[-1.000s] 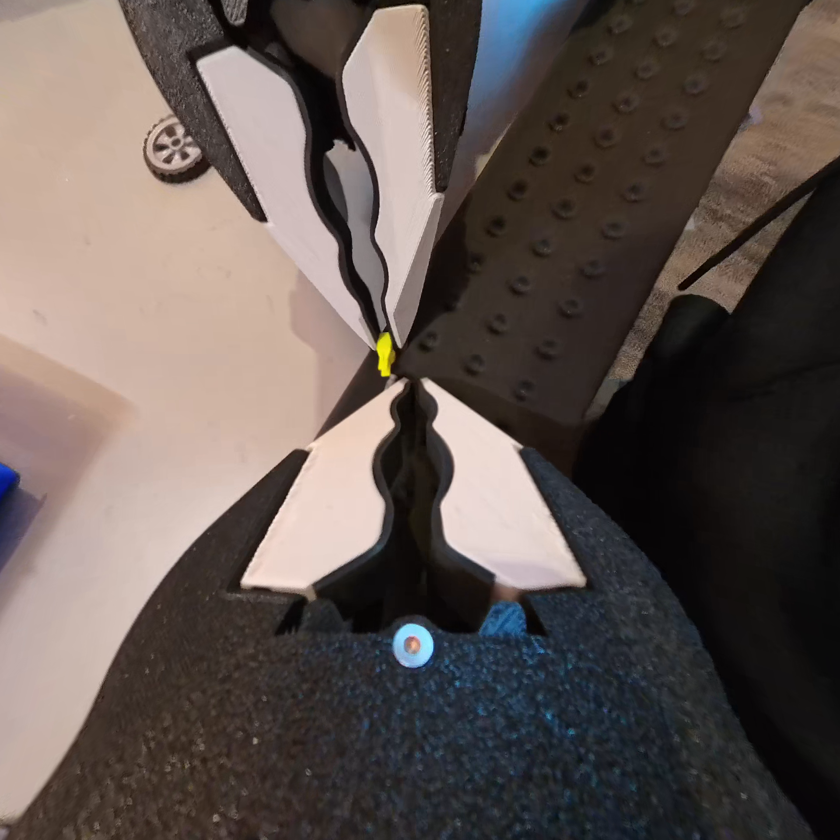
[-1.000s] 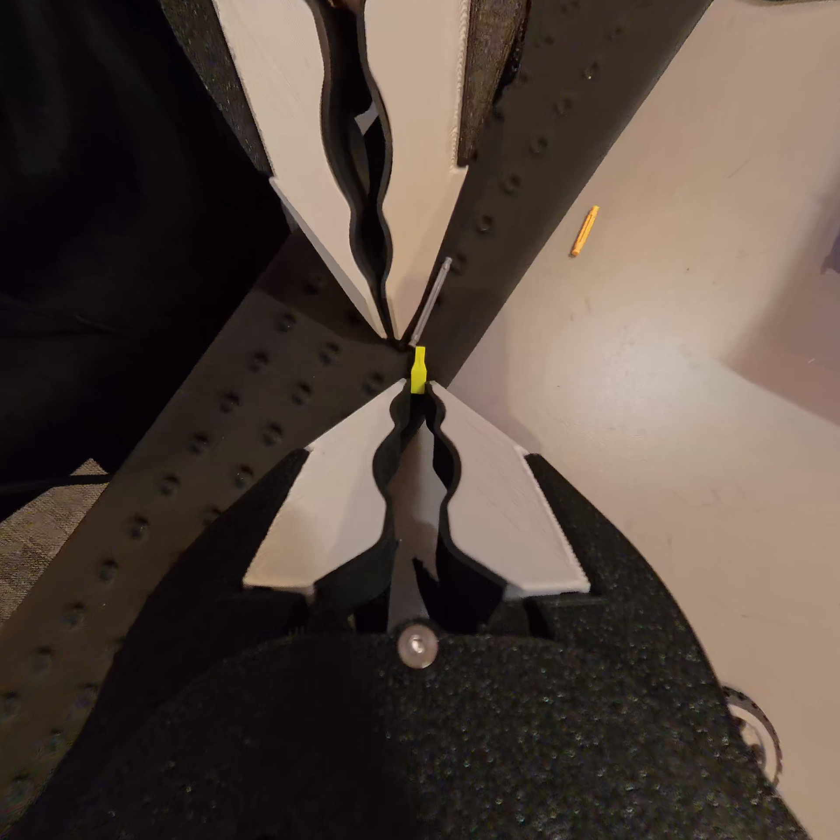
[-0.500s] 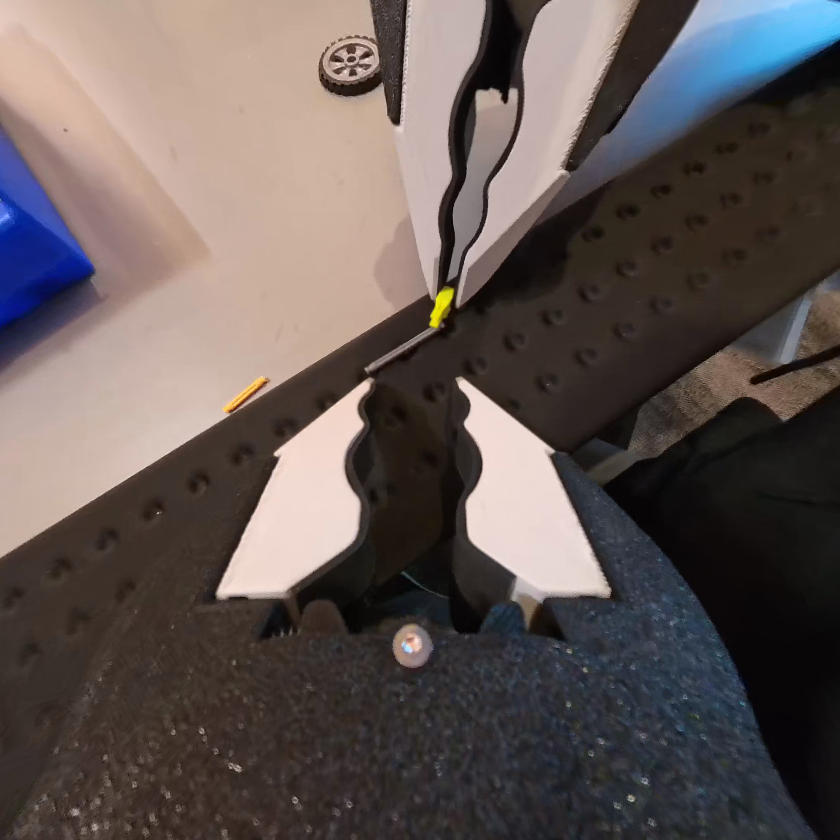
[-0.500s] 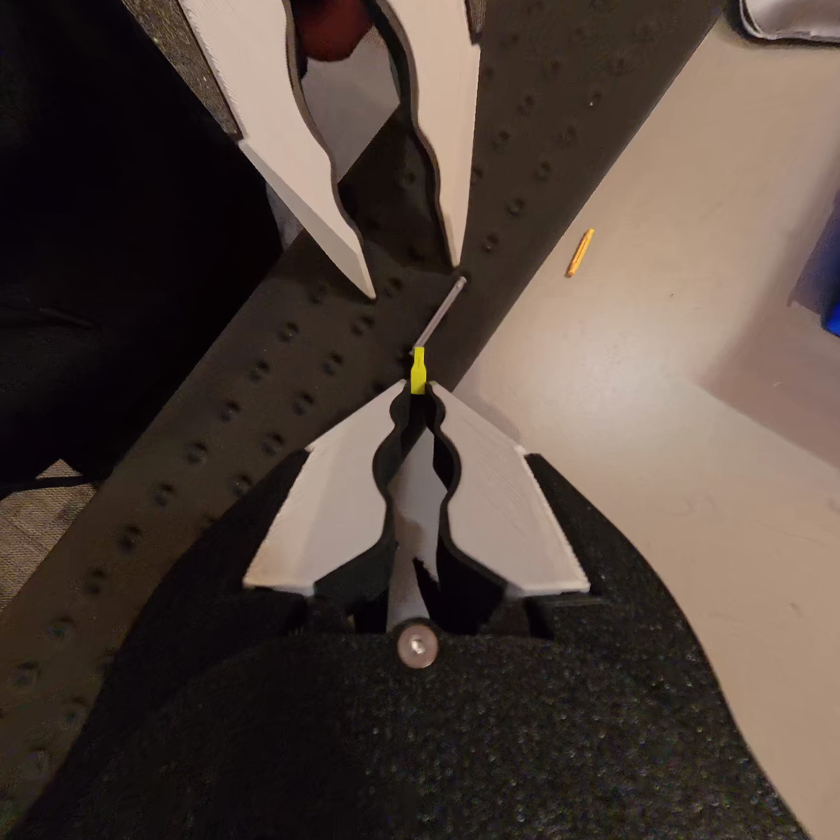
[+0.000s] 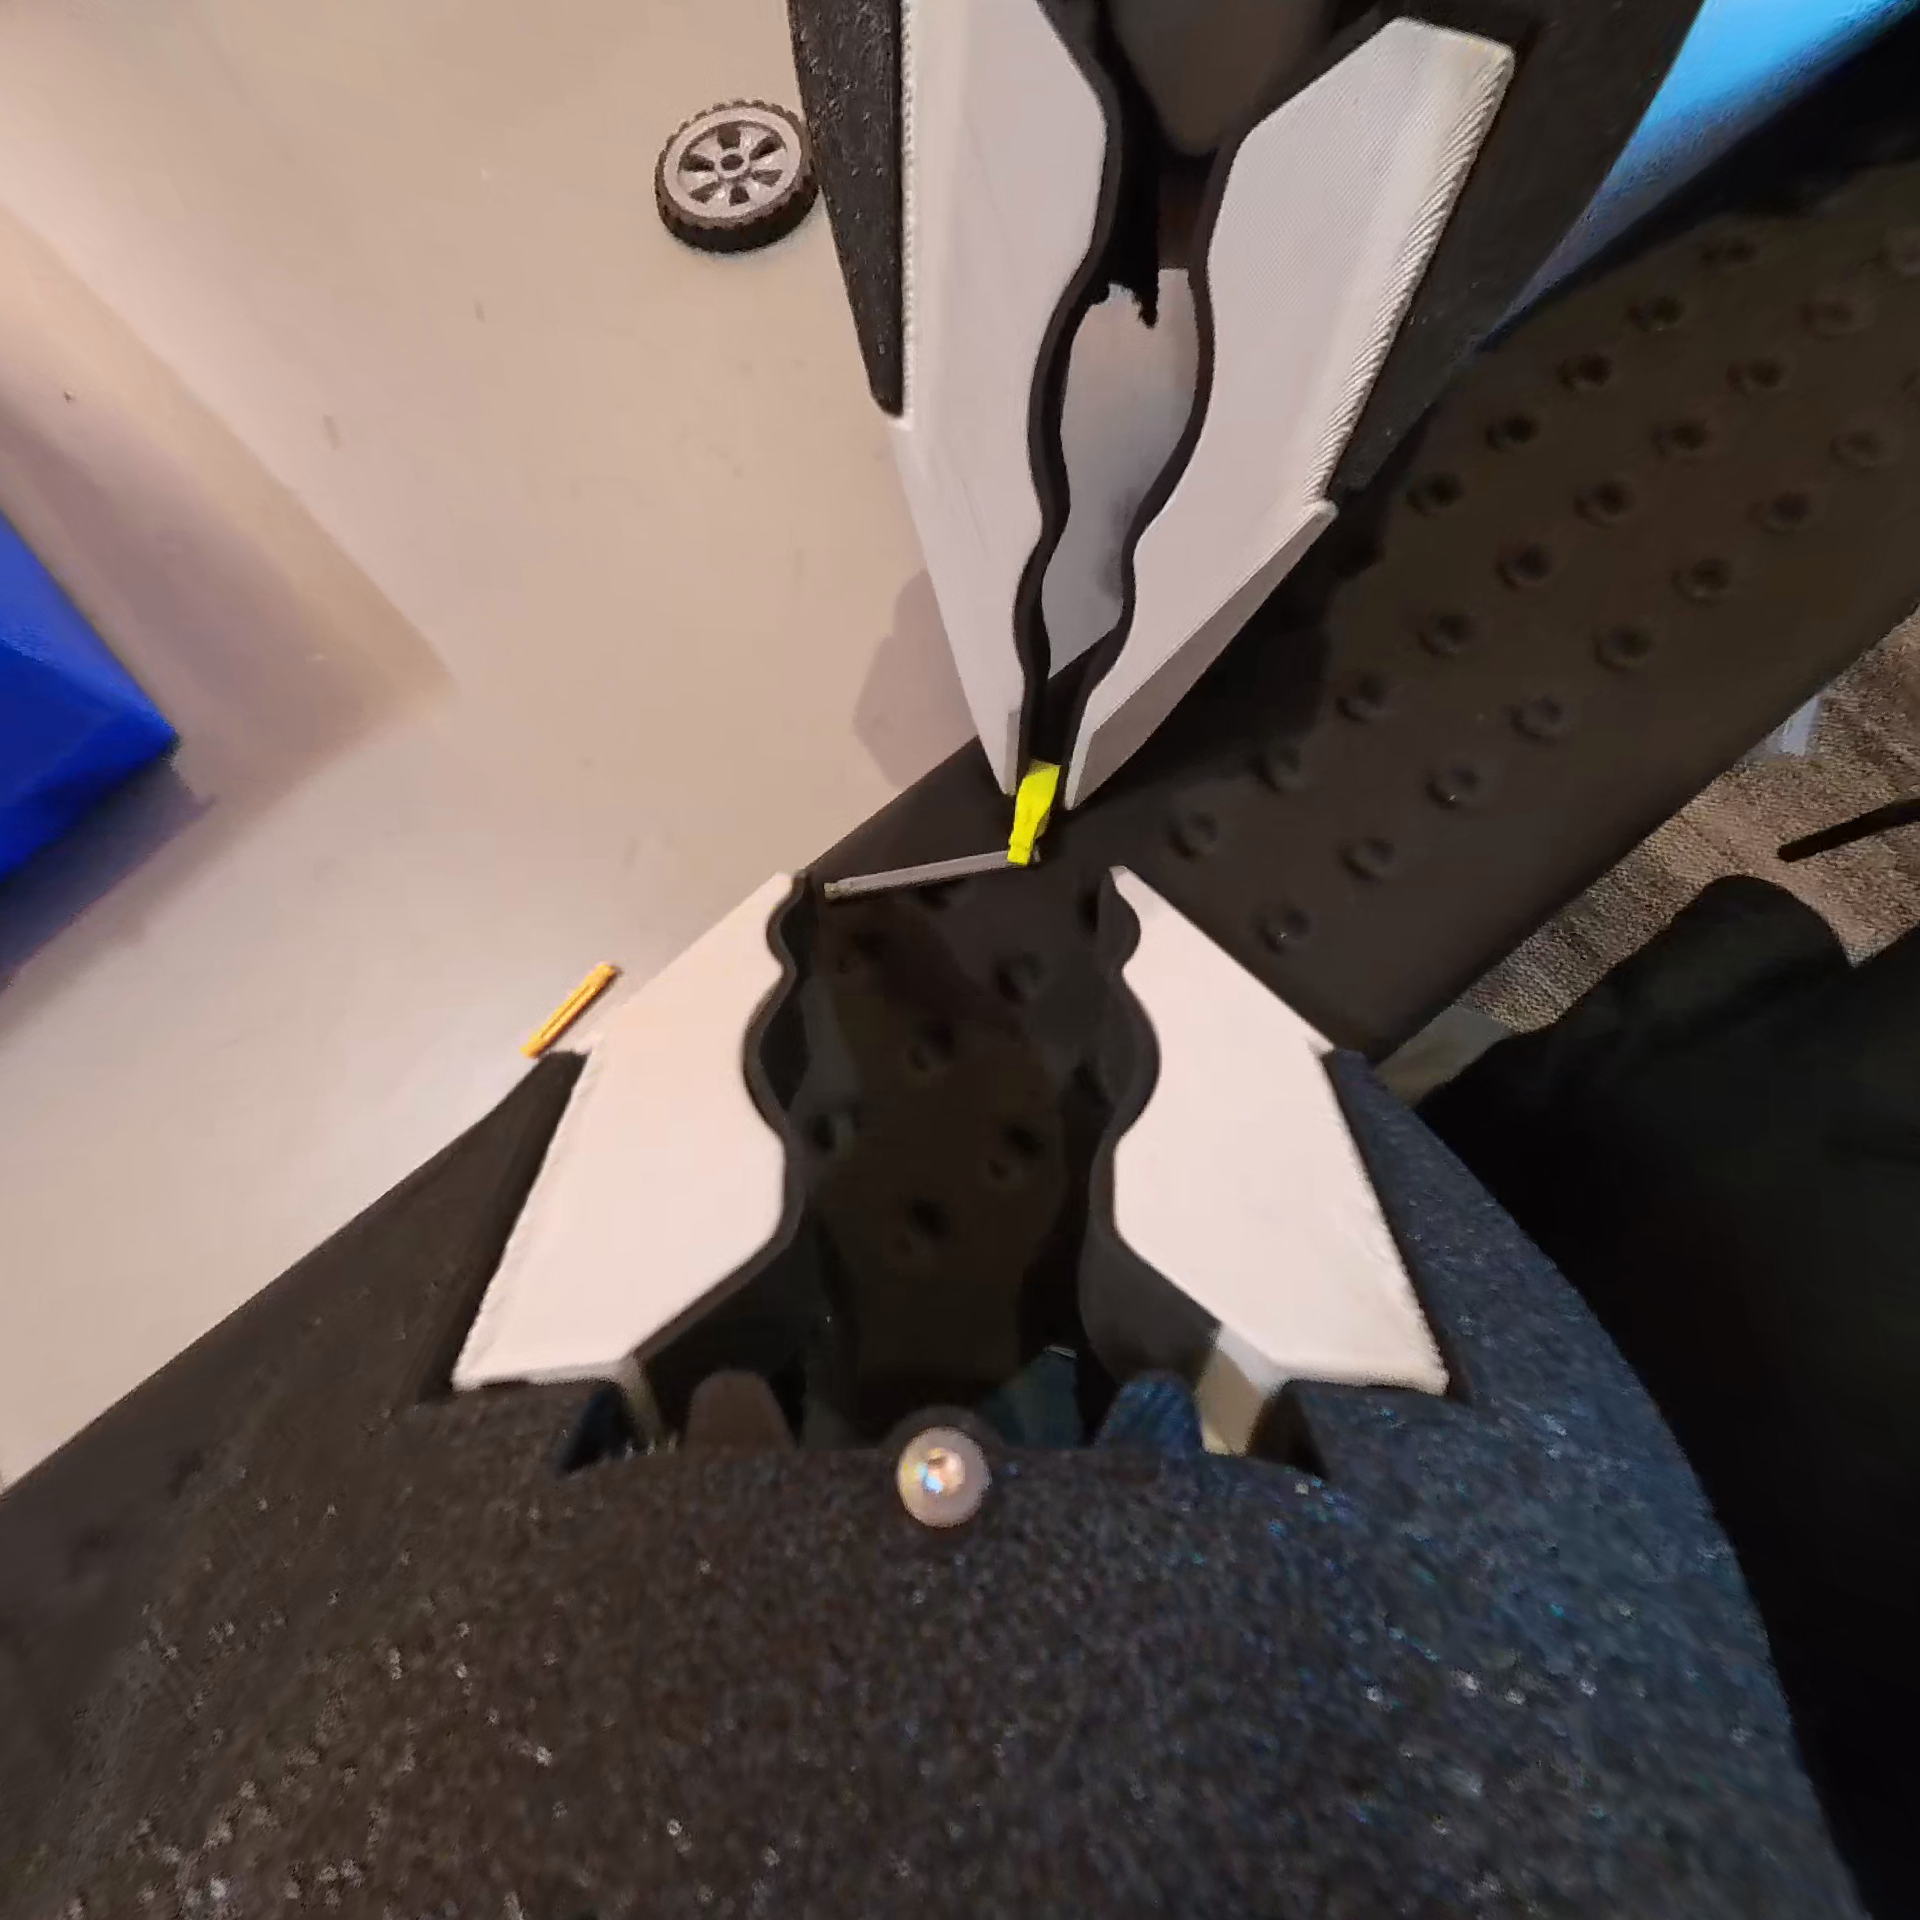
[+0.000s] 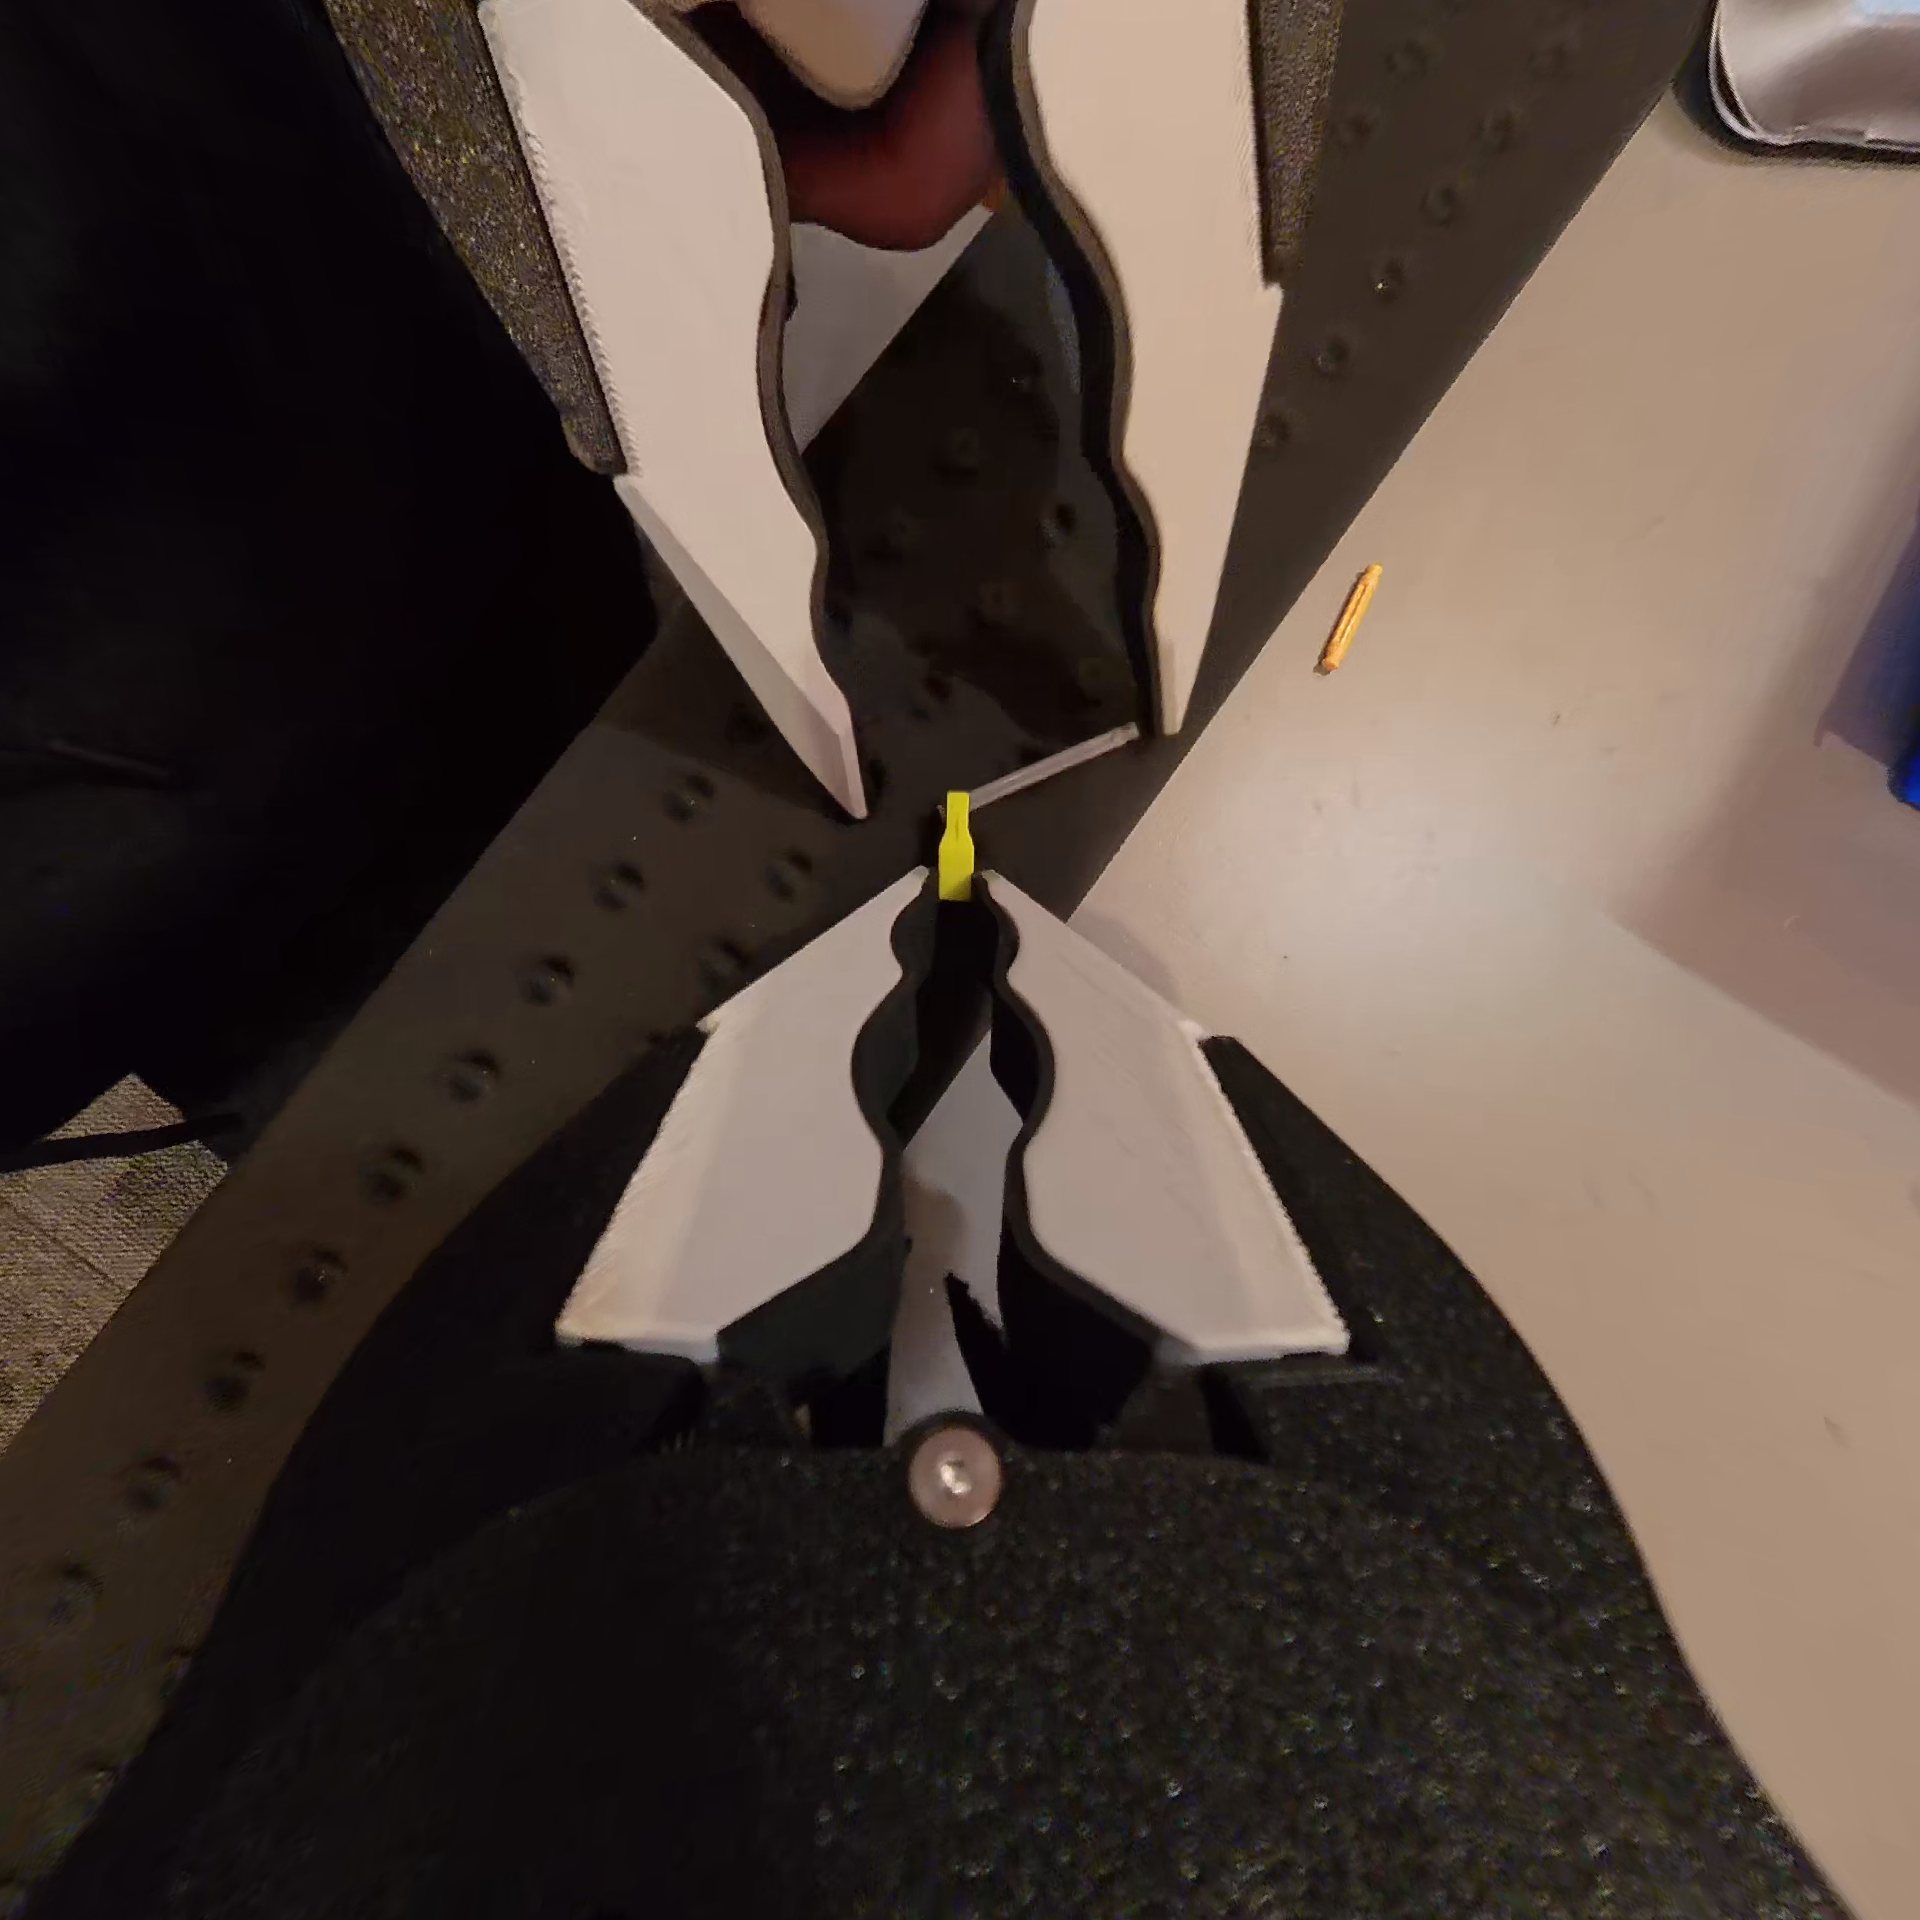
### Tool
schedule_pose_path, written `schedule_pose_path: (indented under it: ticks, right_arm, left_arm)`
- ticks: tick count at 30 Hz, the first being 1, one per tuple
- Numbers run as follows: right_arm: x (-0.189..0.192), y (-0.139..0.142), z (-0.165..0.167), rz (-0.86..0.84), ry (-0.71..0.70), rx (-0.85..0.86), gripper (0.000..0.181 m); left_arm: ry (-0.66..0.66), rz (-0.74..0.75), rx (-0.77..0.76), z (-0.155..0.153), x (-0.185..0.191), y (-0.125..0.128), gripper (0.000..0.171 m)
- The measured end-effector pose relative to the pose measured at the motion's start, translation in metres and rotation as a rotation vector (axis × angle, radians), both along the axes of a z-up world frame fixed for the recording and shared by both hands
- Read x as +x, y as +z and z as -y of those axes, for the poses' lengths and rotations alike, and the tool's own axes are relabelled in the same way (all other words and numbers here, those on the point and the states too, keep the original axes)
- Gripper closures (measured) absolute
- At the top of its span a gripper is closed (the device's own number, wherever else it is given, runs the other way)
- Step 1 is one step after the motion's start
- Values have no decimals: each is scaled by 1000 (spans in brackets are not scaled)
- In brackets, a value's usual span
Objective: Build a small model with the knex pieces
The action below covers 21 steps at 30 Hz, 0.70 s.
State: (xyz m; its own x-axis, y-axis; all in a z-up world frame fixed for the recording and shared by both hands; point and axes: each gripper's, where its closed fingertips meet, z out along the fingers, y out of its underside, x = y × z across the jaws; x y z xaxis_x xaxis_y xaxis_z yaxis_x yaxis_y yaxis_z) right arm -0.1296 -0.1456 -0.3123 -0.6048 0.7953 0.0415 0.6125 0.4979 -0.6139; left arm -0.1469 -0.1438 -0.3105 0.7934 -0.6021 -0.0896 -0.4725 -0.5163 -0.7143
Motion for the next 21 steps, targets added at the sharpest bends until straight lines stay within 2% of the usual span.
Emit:
schedule_pose_path:
  ticks: [5, 11, 21]
  right_arm:
    - [0, 0, 0, 3, -2, -20, 176]
    - [-1, -1, 0, 2, -1, -16, 177]
    - [0, 1, -1, 2, 10, 1, 177]
  left_arm:
    - [50, 53, 1, 1, 0, -1, 121]
    - [7, 58, 21, 3, 5, -1, 132]
    - [-30, 55, 51, 4, 7, 0, 132]
